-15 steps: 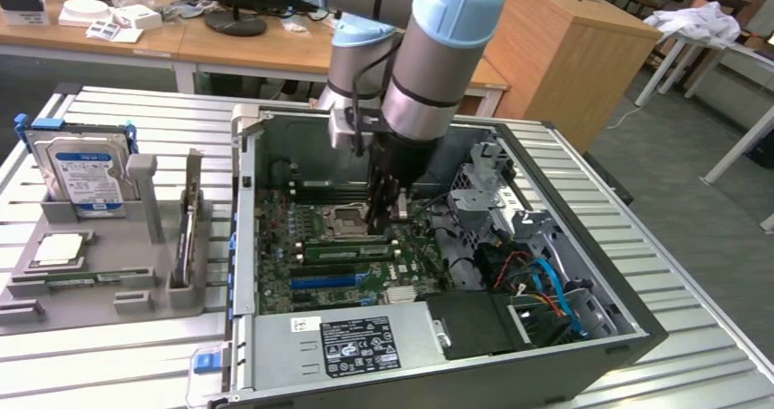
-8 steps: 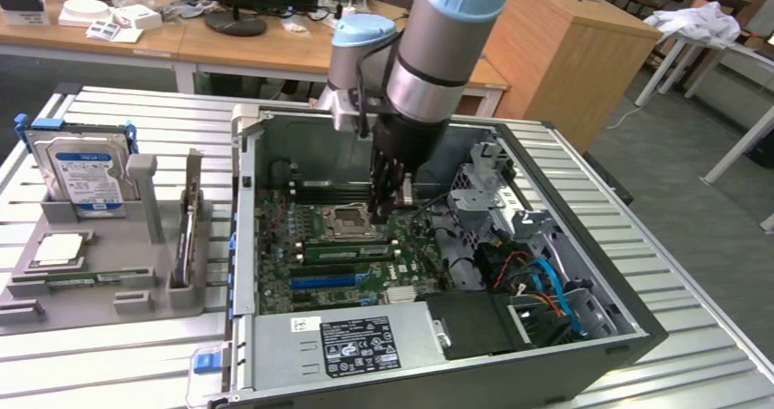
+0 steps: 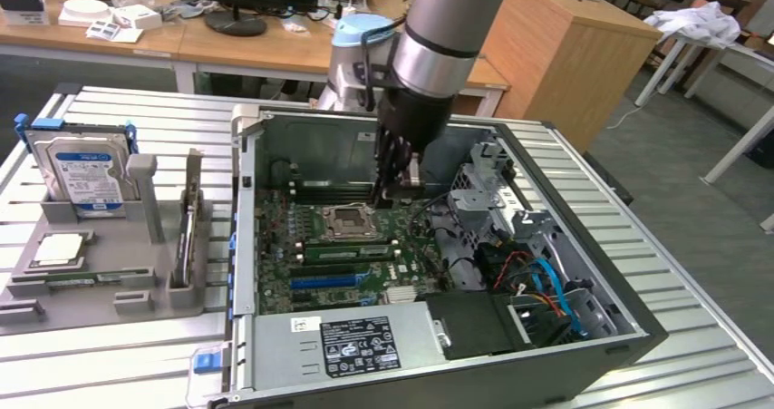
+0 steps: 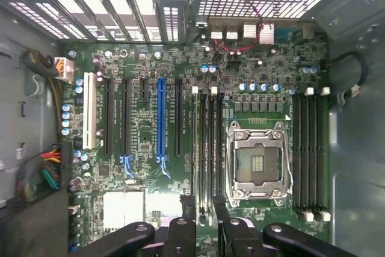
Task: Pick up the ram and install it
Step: 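Insert the ram into the slot, then press down the ram until it locks into place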
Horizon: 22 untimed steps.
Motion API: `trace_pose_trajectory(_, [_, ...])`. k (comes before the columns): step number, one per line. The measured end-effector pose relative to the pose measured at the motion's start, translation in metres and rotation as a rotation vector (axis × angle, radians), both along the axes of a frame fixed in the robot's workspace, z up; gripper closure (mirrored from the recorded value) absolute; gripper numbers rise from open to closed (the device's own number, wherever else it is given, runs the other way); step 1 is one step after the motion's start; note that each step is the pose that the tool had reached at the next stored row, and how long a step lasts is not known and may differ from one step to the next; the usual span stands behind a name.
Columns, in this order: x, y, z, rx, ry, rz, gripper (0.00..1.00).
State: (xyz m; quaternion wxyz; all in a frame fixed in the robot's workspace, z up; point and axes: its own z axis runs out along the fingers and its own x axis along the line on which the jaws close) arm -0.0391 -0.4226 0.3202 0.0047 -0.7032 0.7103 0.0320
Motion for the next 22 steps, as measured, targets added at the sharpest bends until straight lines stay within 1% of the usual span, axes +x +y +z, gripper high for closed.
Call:
trace_pose_trajectory(2, [0.0,0.0,0.0055,0.0,0.0,0.0,0.75])
trace_pose_trajectory(3, [0.0,0.0,0.0105,0.0,-0.0001,0.0,0.75])
trace_pose_trajectory(6, [0.0,0.0,0.0178,-0.0001,0.0,0.0,0.75])
trace_pose_trajectory(7, [0.0,0.0,0.022,-0.0001,0.0,0.0,0.75])
trace_pose_trajectory(12, [0.0,0.0,0.0308,0.0,-0.0001,0.0,0.75])
trace_pose_trajectory(22, [0.0,0.0,0.0321,0.0,-0.0001,0.0,0.75])
